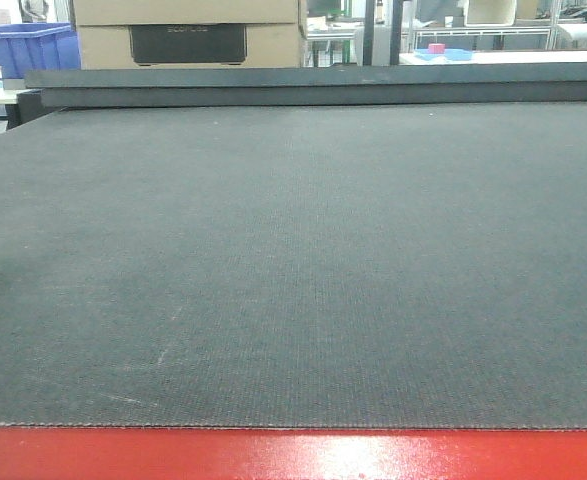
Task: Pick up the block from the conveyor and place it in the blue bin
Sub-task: 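Lower both grippers toward the green and blue blocks on the belt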
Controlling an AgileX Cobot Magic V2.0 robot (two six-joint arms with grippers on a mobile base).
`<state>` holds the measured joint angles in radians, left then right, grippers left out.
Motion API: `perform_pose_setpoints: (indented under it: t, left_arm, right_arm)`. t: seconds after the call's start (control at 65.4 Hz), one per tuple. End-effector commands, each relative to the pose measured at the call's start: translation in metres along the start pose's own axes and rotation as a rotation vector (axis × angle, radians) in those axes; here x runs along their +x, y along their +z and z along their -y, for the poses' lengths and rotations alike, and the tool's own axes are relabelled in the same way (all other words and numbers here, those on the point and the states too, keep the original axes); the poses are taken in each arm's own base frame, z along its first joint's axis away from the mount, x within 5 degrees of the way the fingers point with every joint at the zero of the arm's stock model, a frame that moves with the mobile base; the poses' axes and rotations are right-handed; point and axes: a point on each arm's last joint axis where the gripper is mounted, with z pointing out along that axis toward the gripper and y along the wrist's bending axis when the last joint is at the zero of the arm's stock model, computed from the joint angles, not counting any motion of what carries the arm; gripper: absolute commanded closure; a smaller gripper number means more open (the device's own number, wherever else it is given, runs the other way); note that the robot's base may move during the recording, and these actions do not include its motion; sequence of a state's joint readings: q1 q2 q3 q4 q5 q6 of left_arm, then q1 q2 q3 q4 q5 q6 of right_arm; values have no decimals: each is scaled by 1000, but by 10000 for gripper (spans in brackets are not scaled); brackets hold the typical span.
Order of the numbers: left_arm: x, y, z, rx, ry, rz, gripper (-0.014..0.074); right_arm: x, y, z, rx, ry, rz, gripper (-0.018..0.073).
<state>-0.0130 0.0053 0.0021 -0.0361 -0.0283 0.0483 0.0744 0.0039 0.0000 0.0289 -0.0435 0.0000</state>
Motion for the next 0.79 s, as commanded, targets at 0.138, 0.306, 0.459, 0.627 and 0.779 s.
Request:
perform_pose_setpoints:
  t: [0.138, 0.306, 0.459, 0.627, 0.779]
  left_arm:
    - [-19, -2, 0, -3, -7, 58, 707]
    - [-74, -14, -1, -9, 54, 48, 707]
    - [-116, -18, -4, -24, 87, -47, 707]
    - [-145, 5, -3, -3, 46, -294, 707]
    - [-157, 39, -1, 20, 17, -539, 707]
  right_arm:
    - [-21, -2, 0, 2, -6, 80, 721]
    - [-72, -14, -3, -4, -7, 15, 721]
    - [-113, -19, -4, -6, -8, -91, 721]
    - [-143, 7, -5, -4, -8, -332, 721]
    - [-152, 49, -6, -2, -7, -545, 721]
